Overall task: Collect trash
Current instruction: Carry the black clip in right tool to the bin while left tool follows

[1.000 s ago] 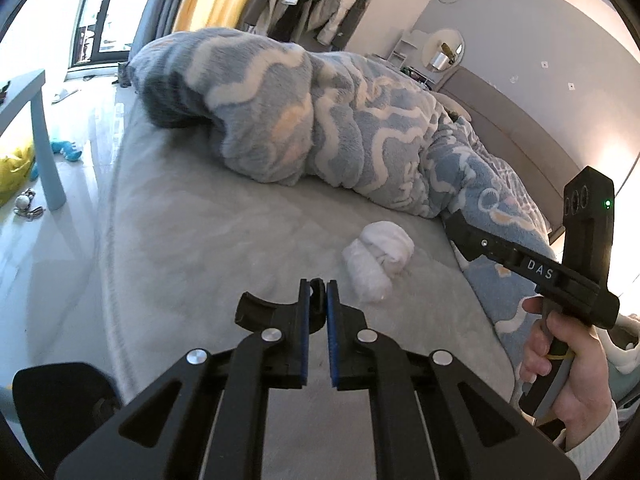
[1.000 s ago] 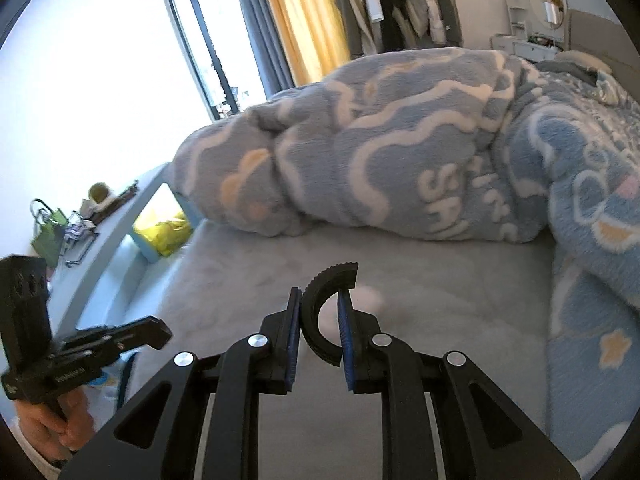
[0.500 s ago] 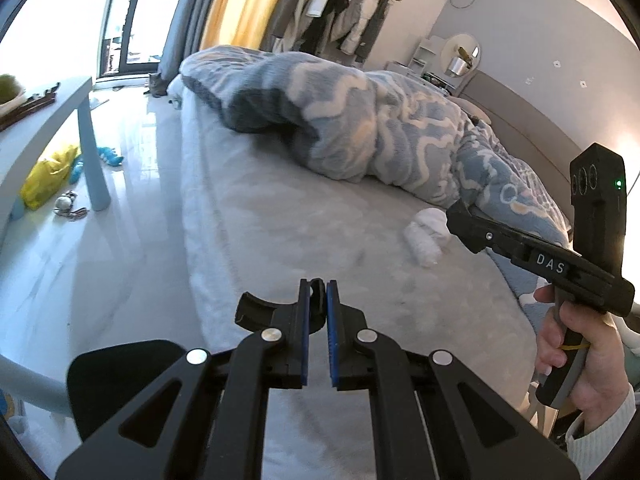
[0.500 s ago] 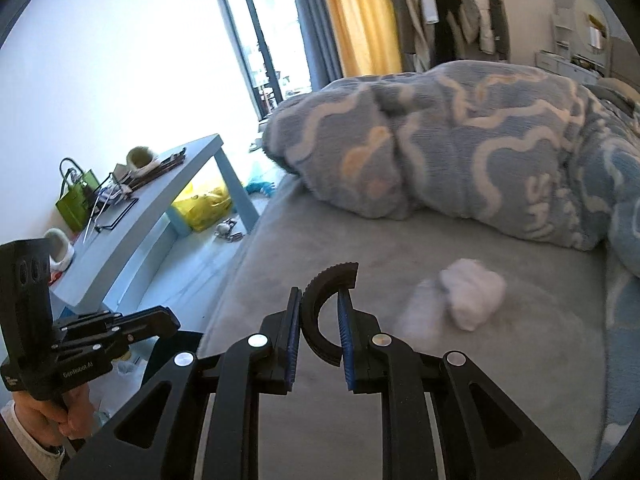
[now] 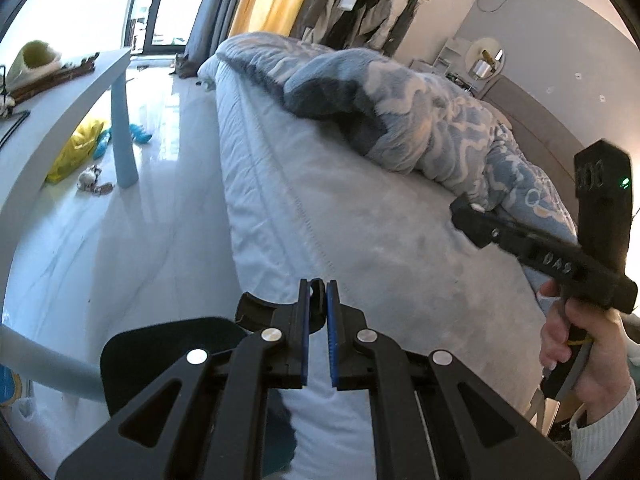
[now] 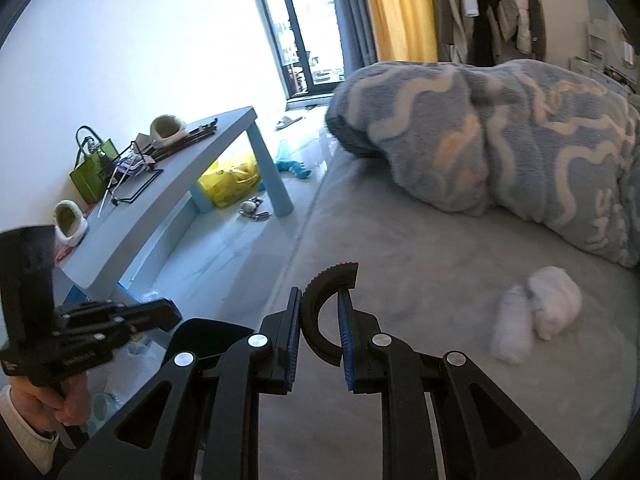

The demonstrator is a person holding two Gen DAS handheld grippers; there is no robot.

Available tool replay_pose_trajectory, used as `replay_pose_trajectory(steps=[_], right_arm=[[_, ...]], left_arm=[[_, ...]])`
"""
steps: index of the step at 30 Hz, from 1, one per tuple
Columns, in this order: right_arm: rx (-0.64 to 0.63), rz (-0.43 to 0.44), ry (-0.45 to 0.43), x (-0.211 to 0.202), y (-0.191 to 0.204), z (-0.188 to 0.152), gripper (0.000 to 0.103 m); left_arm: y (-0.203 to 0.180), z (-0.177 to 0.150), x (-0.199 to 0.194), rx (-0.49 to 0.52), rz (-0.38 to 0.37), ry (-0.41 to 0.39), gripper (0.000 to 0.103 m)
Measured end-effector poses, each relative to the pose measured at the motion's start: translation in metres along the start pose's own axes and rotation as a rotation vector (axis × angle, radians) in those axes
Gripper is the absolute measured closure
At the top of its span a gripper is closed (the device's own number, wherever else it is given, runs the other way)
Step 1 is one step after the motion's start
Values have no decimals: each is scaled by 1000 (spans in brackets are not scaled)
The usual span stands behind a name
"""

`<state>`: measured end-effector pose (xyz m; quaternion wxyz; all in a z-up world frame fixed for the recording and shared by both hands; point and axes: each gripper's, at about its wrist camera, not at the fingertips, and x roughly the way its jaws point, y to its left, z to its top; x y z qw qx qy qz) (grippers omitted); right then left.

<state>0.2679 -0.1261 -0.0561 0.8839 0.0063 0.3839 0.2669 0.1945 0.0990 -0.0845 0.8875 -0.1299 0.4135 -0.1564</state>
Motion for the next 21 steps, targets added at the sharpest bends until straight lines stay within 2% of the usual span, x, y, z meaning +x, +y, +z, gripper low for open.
replay_pose_trajectory(steps=[10,21], right_arm=[[-31,75,11,20,46,10,85],[-100,154,71,53,108,15,85]], left_arm=[[49,-24,11,-58,62,128,95],[100,-62,22,-104,132,272,95]])
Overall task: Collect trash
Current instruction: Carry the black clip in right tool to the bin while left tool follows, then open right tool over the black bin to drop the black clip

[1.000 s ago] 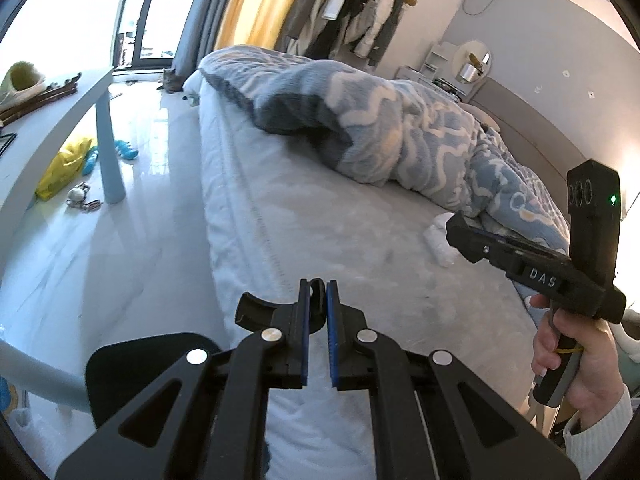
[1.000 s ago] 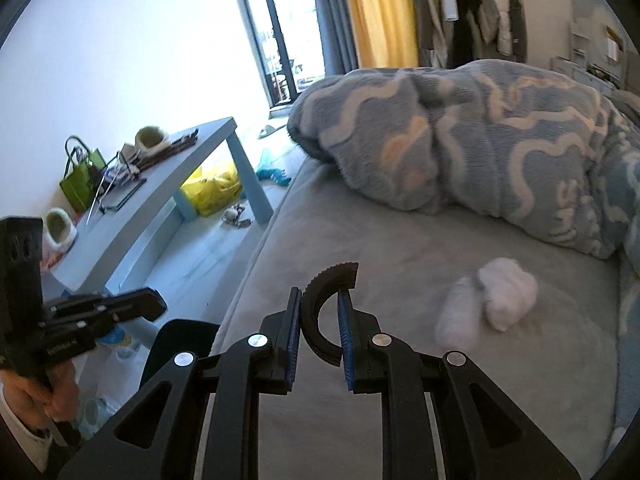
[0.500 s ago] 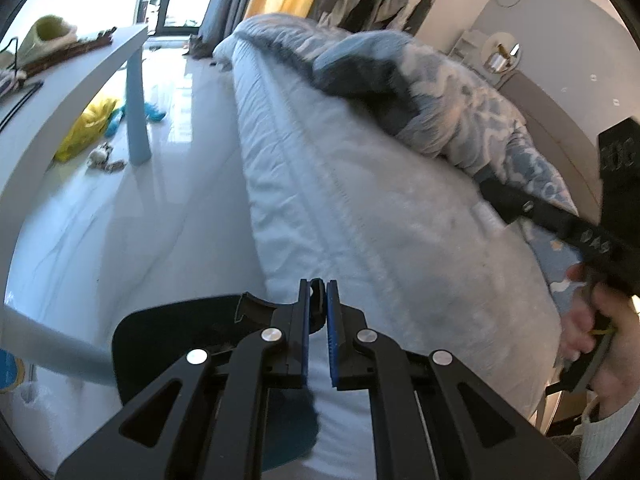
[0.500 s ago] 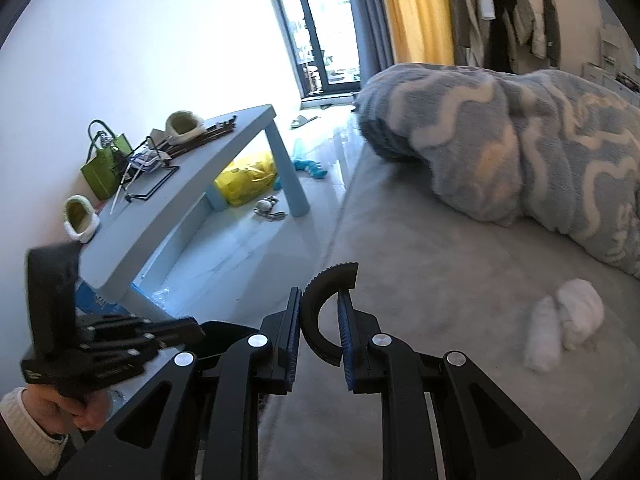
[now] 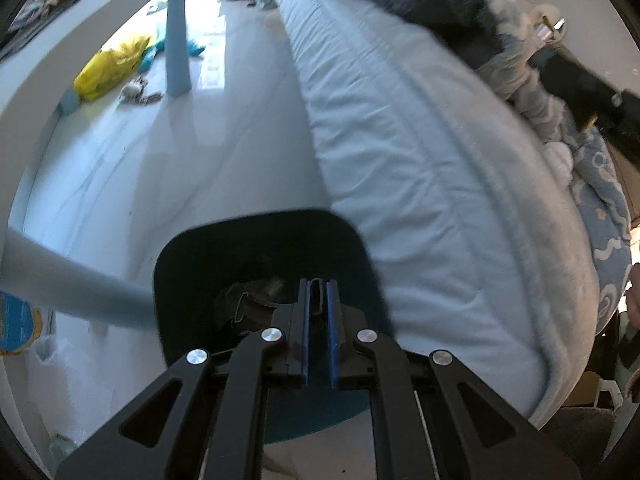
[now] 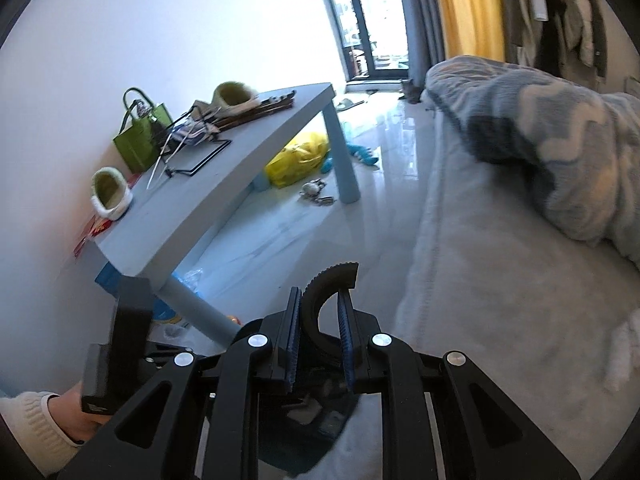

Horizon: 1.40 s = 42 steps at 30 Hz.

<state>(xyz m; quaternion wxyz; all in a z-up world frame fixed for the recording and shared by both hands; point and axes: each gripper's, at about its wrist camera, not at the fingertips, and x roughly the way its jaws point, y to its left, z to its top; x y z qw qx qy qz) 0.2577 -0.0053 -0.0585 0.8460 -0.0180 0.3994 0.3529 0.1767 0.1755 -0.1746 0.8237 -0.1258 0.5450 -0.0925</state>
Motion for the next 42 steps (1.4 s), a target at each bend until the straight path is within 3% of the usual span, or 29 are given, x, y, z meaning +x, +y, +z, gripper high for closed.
replay_pose_trajectory(steps=[10,12,14,21,25,35,42], right_arm=[[-26,63,79,43,42,4,85],[-35,57,101,53,46,1,85],[-30,49,129,63,46,-3,85],[-14,28,204,98,49,-13,85],[-12,30,236,113,55,-16,85],[-5,33,358,153,67,-40,85],[-11,14,471,174,66,-68,85]], left_arm=[[40,-18,9,-51,41,97,94],[46,-20,7,-65,52,102,89],[52,-23,3,-69,55,104,74],[63,-25,-9,-82,48,90,57],[60,-22,-25,-48,35,38,49],[53,-9,-84,-9,72,-171,44],[44,-4,-112,-15,78,-263,44]])
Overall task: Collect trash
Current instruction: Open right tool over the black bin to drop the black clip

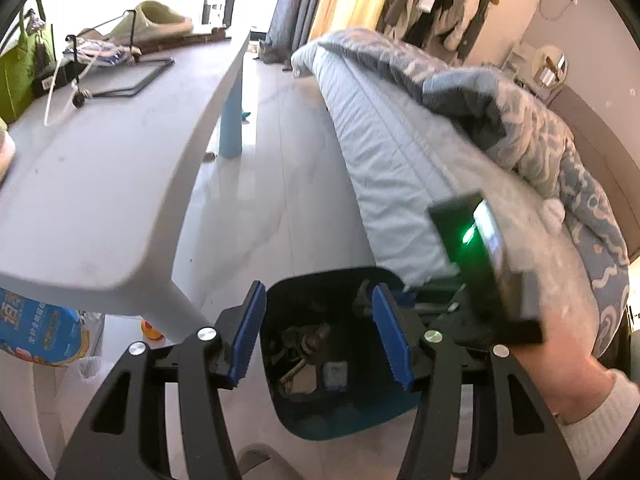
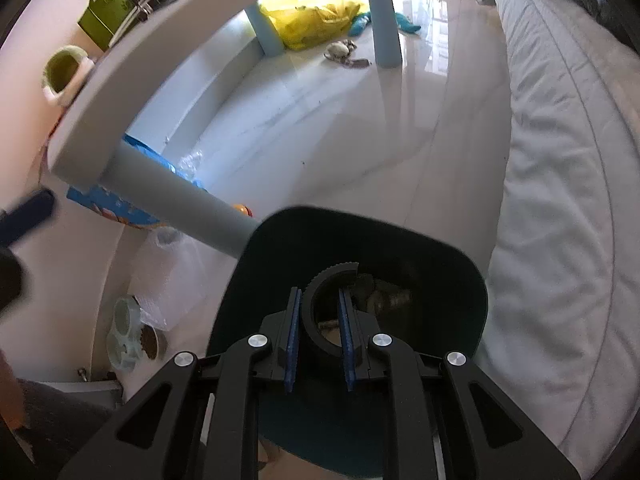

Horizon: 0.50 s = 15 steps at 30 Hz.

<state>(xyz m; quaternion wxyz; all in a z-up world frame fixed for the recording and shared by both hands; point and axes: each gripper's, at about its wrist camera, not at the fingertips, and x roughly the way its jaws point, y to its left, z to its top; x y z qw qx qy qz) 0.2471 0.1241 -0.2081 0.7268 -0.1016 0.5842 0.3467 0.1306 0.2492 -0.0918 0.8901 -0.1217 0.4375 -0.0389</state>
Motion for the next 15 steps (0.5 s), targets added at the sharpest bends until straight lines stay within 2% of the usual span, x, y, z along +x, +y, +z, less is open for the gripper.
replay_pose_trajectory(steps=[9,10,11,12,13,15], right_arm=[[-81,-57,103,21,15,-21,84],[-96,-68,111,20,17,-22,77],[-109,-81,118,20,18,-24,60],[-116,-84,125,19,19,-27,53],[-118,-82,126,18,19,-28,49],[-114,-82,130,12,15,-32,49]], left_arm=[[-15,17,-33,22,33,-108,44],[-17,18,-35,25,37,-115,44],[-19,20,-37,28,45,-120,44],[-22,21,-38,32,53,-127,44],[-23,22,-40,38,57,-132,44],[-28,24,-43,51,64,-146,43]])
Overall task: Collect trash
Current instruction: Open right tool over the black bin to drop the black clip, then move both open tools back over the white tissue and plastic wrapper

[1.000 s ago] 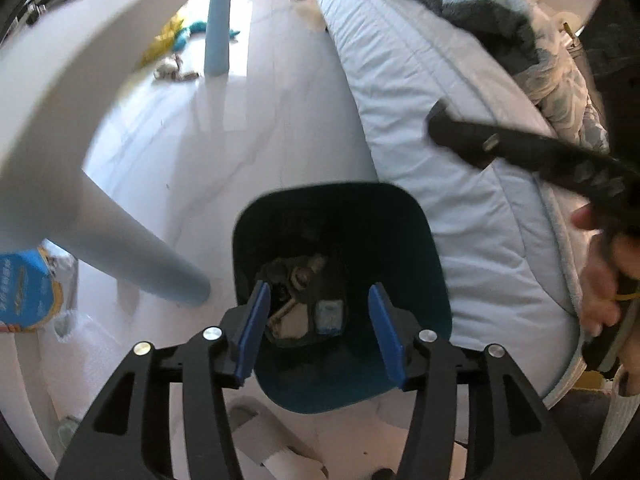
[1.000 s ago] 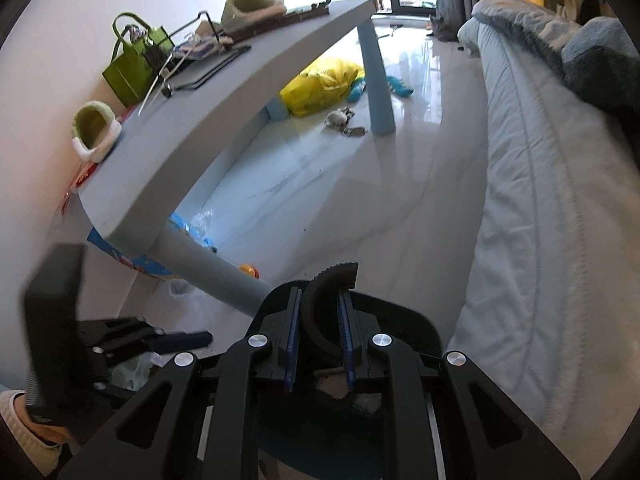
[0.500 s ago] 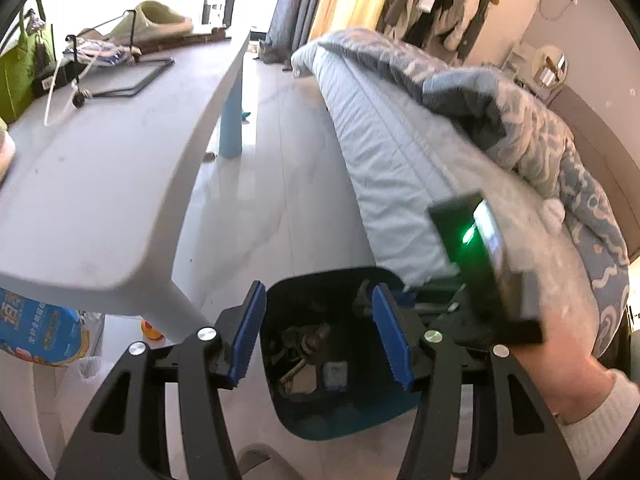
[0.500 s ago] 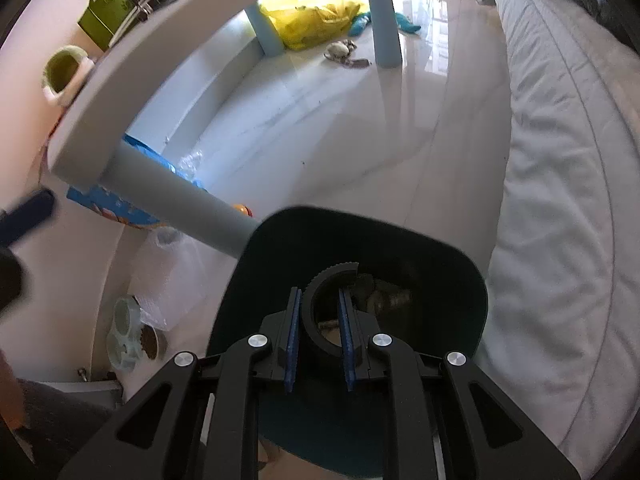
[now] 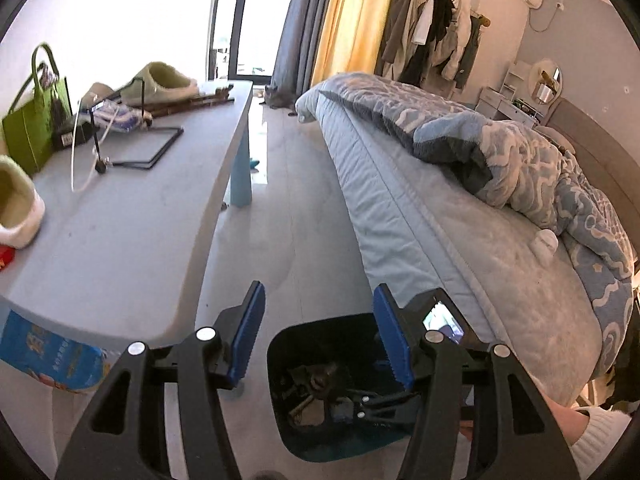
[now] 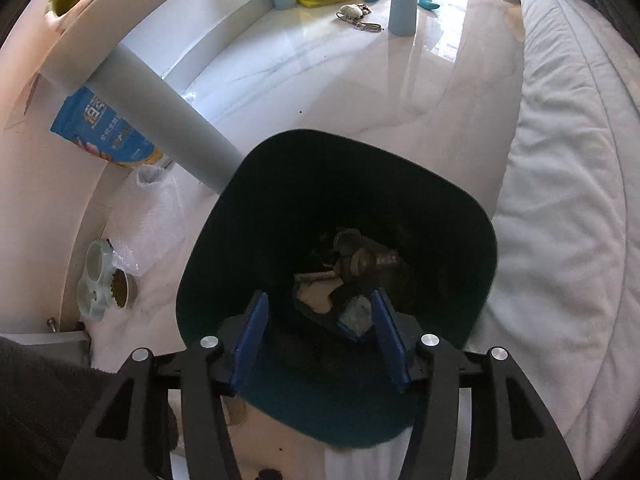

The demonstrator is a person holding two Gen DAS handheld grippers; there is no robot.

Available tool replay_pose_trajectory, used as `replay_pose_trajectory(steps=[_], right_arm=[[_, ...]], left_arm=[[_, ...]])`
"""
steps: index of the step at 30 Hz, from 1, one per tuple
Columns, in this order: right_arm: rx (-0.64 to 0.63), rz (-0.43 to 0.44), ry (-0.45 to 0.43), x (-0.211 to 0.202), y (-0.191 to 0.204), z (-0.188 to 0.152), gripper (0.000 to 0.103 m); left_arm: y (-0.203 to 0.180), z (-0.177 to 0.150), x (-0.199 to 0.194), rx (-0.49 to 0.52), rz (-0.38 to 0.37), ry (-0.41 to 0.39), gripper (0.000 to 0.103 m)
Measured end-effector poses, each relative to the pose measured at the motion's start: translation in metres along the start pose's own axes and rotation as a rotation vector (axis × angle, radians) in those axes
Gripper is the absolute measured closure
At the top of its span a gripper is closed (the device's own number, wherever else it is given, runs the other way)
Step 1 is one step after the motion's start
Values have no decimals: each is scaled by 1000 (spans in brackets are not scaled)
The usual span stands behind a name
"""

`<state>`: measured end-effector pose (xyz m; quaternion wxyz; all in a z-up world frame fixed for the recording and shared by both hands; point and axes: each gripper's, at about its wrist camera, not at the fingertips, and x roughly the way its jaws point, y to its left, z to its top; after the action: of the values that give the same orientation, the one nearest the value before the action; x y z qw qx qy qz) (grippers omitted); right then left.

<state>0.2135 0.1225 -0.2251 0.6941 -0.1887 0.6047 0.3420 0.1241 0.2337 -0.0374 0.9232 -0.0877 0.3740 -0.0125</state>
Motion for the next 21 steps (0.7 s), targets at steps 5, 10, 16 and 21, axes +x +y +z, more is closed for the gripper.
replay_pose_trajectory(steps=[5,10,16,21], right_arm=[[26,37,-45,-18,-9,-4,47],[42,53,-109,-41,-15,-7,45],[27,91,-245,-86,-23,-13,36],[28,77,-376,-127,-38,-21,33]], left_arm=[[-12,11,-10,12,2,-39,38],[-26,21,-20,28,-10,-74,34],[-40,30,-25,21,4,-110,32],[-57,39,-33,20,8,-158,28]])
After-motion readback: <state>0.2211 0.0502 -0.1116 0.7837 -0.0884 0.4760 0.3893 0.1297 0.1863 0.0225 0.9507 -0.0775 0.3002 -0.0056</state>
